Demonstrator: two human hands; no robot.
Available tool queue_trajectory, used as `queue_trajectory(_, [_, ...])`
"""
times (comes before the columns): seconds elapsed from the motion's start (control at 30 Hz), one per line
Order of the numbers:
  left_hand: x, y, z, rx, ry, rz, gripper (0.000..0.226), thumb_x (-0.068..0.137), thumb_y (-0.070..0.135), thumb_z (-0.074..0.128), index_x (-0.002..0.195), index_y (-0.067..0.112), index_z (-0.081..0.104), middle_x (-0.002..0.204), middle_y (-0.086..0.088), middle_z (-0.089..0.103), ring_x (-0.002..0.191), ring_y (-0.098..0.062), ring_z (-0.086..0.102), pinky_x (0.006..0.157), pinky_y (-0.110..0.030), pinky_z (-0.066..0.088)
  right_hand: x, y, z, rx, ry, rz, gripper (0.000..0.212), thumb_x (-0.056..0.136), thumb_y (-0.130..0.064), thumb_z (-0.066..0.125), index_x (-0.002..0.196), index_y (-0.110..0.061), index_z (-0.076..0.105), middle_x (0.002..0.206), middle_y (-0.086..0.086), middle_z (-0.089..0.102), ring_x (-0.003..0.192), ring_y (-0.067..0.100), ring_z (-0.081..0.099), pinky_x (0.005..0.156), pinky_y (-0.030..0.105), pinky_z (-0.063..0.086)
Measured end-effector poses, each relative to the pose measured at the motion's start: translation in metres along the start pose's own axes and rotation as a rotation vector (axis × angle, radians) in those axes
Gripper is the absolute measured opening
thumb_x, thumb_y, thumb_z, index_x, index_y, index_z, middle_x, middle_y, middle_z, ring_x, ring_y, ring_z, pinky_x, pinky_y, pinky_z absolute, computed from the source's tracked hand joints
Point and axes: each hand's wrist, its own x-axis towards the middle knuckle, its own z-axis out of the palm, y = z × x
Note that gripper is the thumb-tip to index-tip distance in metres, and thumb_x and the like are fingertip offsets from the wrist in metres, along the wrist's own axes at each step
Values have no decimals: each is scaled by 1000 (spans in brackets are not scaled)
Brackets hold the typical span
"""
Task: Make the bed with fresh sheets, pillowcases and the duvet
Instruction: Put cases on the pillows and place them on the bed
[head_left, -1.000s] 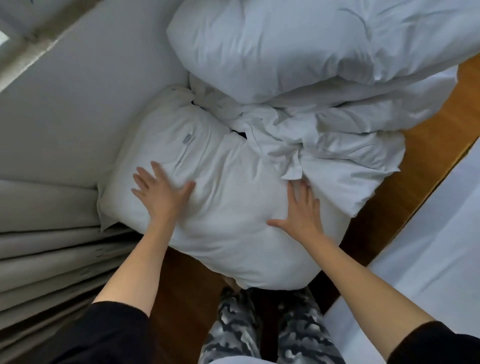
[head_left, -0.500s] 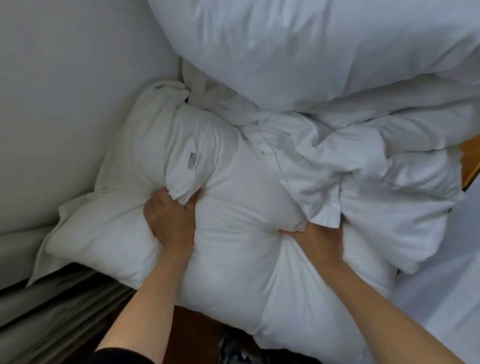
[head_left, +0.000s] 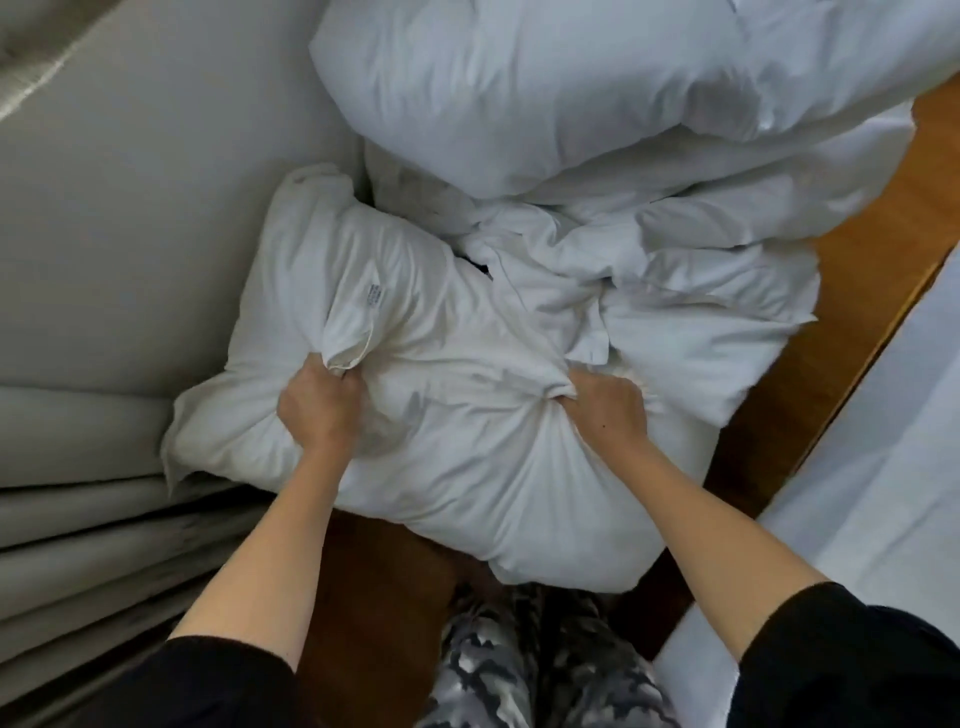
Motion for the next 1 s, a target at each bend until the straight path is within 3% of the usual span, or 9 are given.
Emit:
queue_trajectory(0.13, [-73, -14, -57, -73, 58, -50, 26, 87, 25, 60, 72, 7, 48, 66, -13, 55, 64, -35, 55, 57, -35, 33, -68, 3, -37, 45, -99, -5, 34, 86, -40, 66, 85, -5, 61, 71, 18, 66, 65, 37, 63, 56, 33, 33])
queue_trajectory(0.3, [-187, -16, -122, -233, 152, -30, 22, 86, 18, 64, 72, 9, 49, 64, -9, 52, 58, -25, 44, 56, -33, 31, -187, 17, -70, 133, -37, -2, 37, 77, -47, 56, 61, -13, 52, 47, 6, 55, 40, 28, 53, 43, 24, 25])
queue_trajectory(0.37, [-224, -5, -137, -294, 142, 10, 19, 84, 17, 63, 72, 6, 51, 62, -9, 50, 57, -26, 44, 56, -33, 30, -232, 36, -85, 141, 21, 5, 33, 74, -43, 56, 59, -14, 50, 46, 4, 54, 39, 27, 52, 44, 22, 24])
queue_trajectory(0.5, [-280, 49, -143, -388, 59, 148, 26, 78, 26, 58, 74, 1, 55, 61, -12, 51, 57, -27, 44, 56, -34, 31, -301, 95, -125, 130, 225, 130, 40, 80, -45, 52, 56, -14, 47, 43, 2, 50, 36, 22, 48, 42, 21, 22])
queue_trajectory(0.73, [-360, 201, -129, -512, -128, 461, 22, 86, 16, 66, 71, 8, 51, 60, 1, 47, 58, -22, 42, 57, -31, 23, -398, 204, -199, 121, 583, 424, 47, 80, -49, 50, 56, -8, 48, 43, 8, 48, 36, 31, 47, 40, 25, 29])
queue_trajectory(0.9, [-415, 265, -104, -526, -305, 624, 32, 86, 24, 67, 68, 6, 48, 56, 4, 46, 58, -25, 47, 56, -33, 29, -464, 252, -218, 62, 652, 607, 47, 77, -49, 54, 57, -7, 50, 44, 14, 51, 39, 37, 52, 39, 28, 36])
queue_trajectory(1.0, [-435, 295, -88, -472, -402, 678, 37, 86, 31, 66, 69, 3, 48, 58, -2, 50, 59, -26, 47, 55, -35, 28, -488, 272, -215, 74, 615, 760, 43, 74, -36, 74, 57, -4, 50, 44, 14, 50, 40, 38, 52, 44, 24, 29])
